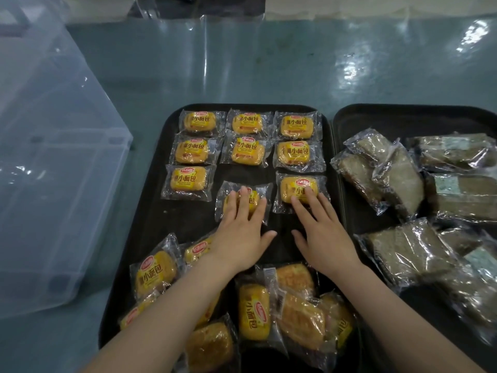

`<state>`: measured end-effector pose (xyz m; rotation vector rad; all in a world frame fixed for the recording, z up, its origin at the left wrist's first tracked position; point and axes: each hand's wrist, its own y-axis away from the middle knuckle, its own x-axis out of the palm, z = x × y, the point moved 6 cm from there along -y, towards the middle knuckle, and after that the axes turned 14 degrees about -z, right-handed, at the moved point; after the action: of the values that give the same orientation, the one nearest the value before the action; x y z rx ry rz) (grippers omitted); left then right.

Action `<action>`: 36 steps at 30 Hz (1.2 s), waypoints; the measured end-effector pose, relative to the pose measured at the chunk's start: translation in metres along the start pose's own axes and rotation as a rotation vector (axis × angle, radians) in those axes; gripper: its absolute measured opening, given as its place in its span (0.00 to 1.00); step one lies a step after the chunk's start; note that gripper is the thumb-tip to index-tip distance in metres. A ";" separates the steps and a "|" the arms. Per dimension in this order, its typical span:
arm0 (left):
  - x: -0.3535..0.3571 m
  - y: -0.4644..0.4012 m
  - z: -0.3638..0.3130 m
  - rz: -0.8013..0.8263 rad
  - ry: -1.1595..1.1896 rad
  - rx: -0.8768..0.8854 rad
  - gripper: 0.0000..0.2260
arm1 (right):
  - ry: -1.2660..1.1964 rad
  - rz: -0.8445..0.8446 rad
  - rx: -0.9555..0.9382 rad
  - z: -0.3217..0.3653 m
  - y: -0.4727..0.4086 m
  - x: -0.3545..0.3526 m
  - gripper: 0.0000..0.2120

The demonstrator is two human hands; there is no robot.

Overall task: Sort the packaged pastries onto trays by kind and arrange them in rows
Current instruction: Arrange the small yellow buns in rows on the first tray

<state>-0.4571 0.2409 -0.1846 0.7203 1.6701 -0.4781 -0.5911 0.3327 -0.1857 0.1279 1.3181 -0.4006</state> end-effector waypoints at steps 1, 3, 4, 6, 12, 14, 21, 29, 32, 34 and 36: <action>0.000 -0.006 -0.001 -0.005 -0.020 0.006 0.33 | -0.005 0.014 0.001 -0.001 -0.001 0.001 0.33; 0.000 -0.017 -0.001 -0.011 -0.033 0.015 0.33 | -0.023 0.023 0.013 -0.002 -0.002 0.002 0.32; 0.000 -0.023 0.000 -0.014 -0.031 0.019 0.33 | -0.027 0.026 0.017 -0.002 -0.002 0.002 0.32; -0.001 -0.032 0.001 -0.023 -0.025 0.026 0.33 | -0.018 0.032 0.011 -0.002 -0.003 0.003 0.32; 0.001 -0.038 0.007 -0.064 -0.050 0.034 0.33 | 0.074 0.069 -0.044 -0.002 -0.011 0.001 0.34; 0.001 -0.036 0.007 -0.099 -0.055 0.045 0.33 | 0.091 0.068 -0.050 0.000 -0.013 0.000 0.34; -0.014 -0.011 0.009 -0.201 0.022 0.037 0.33 | 0.094 0.069 0.019 0.009 -0.015 -0.004 0.34; -0.028 0.053 0.035 -0.148 0.214 -0.047 0.30 | -0.181 0.169 0.071 0.013 0.030 -0.023 0.29; -0.026 0.079 0.047 -0.128 0.155 -0.045 0.29 | -0.205 0.357 0.021 0.019 0.050 -0.018 0.32; -0.022 0.090 0.054 -0.094 0.093 -0.045 0.29 | -0.165 0.372 0.010 0.023 0.056 -0.018 0.29; -0.017 0.096 0.058 -0.068 0.062 -0.053 0.30 | -0.141 0.296 0.038 0.026 0.056 -0.021 0.25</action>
<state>-0.3479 0.2688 -0.1740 0.6466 1.7634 -0.4617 -0.5515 0.3805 -0.1666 0.3169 1.1322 -0.1793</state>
